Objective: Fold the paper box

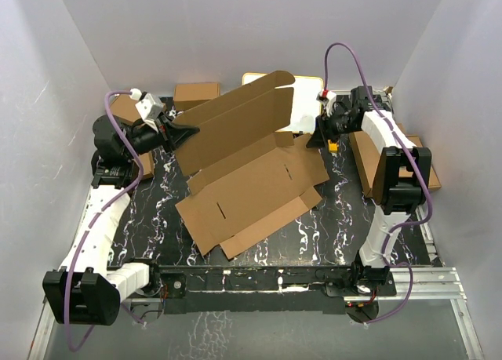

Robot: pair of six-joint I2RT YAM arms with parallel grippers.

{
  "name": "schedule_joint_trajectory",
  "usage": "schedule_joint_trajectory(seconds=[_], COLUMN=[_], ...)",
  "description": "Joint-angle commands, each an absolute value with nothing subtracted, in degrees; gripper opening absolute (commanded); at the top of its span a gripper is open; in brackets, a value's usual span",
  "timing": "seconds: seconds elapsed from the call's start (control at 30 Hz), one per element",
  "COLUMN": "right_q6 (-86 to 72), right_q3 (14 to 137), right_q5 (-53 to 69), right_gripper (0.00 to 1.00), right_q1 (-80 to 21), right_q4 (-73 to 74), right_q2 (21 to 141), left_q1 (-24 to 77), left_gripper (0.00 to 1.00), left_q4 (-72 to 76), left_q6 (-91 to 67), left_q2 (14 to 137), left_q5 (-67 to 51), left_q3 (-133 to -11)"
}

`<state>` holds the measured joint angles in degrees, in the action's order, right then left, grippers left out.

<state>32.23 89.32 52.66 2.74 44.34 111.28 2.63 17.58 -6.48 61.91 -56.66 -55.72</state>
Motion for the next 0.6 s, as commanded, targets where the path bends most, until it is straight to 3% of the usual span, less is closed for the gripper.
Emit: schedule_joint_trajectory(seconds=[0.0,0.1,0.37,0.47,0.57], right_q6=[39.0,41.9,44.6,46.1,47.4], right_q3=[95.8,98.0,98.3,99.1,99.9], right_q5=[58.6,60.0,60.5,60.5,61.1], right_gripper=[0.48,0.38,0.37,0.10,0.08], right_q1=[2.8,2.8,2.7,2.6,2.5], right_q4=[49.8,53.7,56.8,58.1,57.7], right_q2=[113.3,114.5,115.9,116.1,115.0], left_q1=[2.5,2.5,2.5,2.5,2.5], left_gripper=[0.00,0.00,0.00,0.00,0.00], left_q4=[18.3,18.7,20.1,20.7,22.4], left_q6=[-4.9,-5.1,-6.4,-7.1,-9.1], left_q2=[62.4,62.9,63.4,63.5,64.0], left_q5=[-58.9,-59.2,-60.0,-60.1,-60.3], left_q3=[-59.5,-60.1,-61.0,-61.5,-62.6])
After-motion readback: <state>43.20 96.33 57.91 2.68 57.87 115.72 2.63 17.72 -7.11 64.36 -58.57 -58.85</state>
